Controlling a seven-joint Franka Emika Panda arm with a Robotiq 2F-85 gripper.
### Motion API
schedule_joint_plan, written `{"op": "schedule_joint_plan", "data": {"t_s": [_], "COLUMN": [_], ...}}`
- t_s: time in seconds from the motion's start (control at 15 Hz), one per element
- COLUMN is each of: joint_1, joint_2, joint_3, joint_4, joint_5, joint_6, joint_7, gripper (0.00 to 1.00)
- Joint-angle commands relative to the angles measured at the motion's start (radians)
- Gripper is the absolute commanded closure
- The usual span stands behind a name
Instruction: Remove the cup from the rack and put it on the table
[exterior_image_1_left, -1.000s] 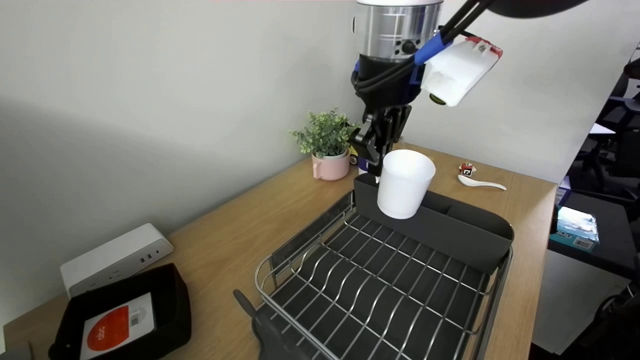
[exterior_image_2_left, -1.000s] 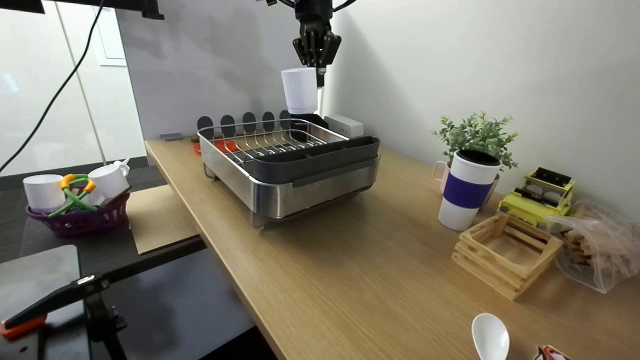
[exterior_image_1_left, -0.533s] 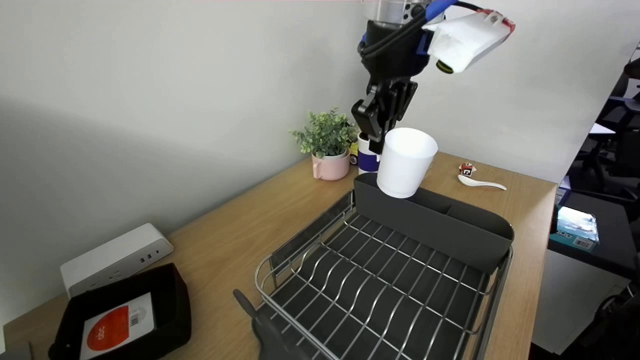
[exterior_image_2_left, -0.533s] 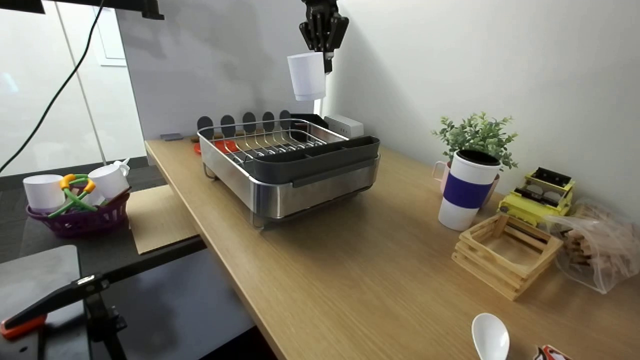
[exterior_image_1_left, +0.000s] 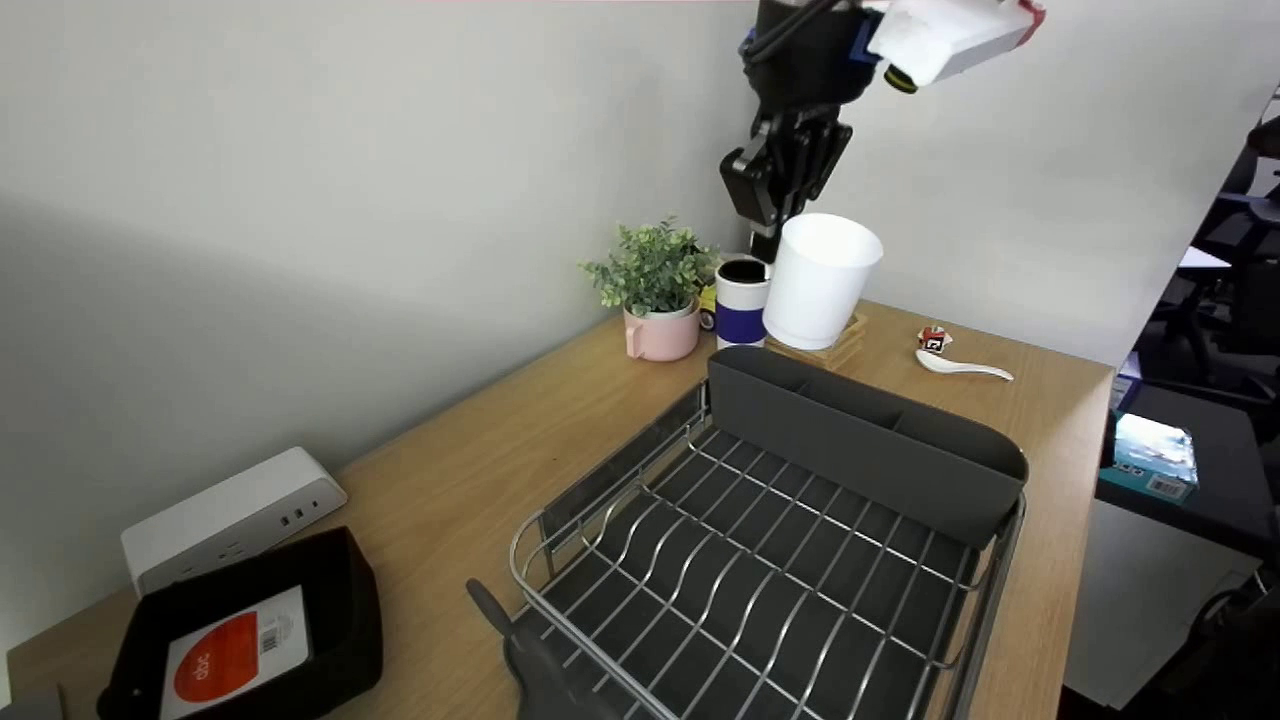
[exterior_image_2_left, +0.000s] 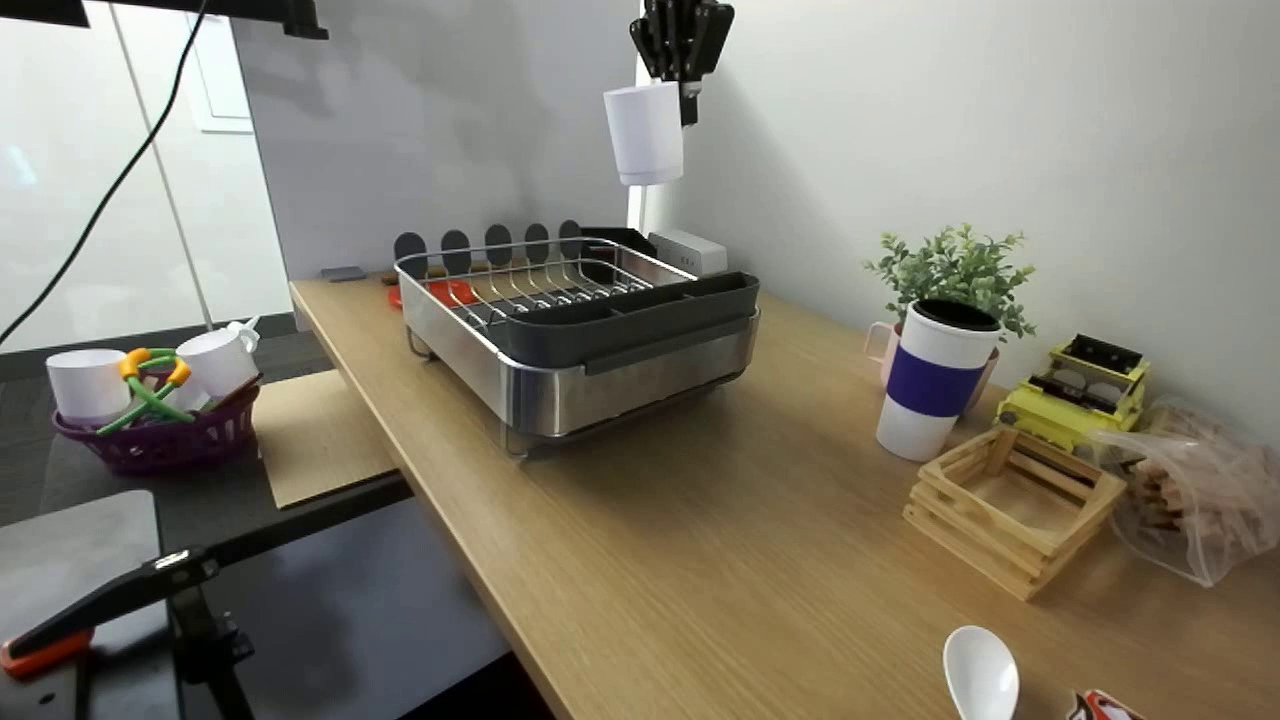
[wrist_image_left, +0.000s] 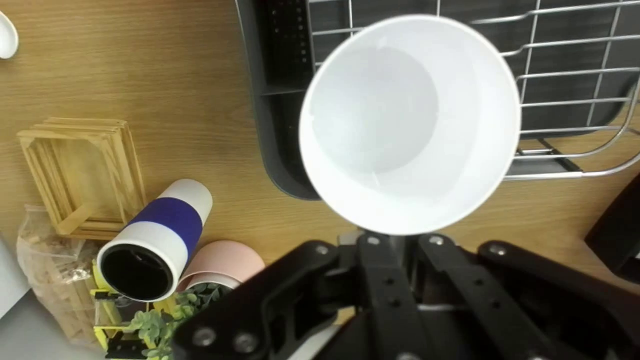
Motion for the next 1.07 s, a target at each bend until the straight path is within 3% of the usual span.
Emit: {"op": "schedule_joint_plan", "data": {"t_s": [0.0,0.73,1.0], "joint_1": [-0.037,-0.135,-0.159], "joint_2": [-0.041,-0.039,-0.042], "joint_3": [0.004,-0.009,-0.026], "joint_4": [-0.043,-0.048,-0.049], "joint_5": [0.031,0.218,0.240], "joint_6": [0.028,0.076,0.090], "joint_7": [-0.012,-0.033,-0.034], "gripper": [0.98,0.98,0.98]}}
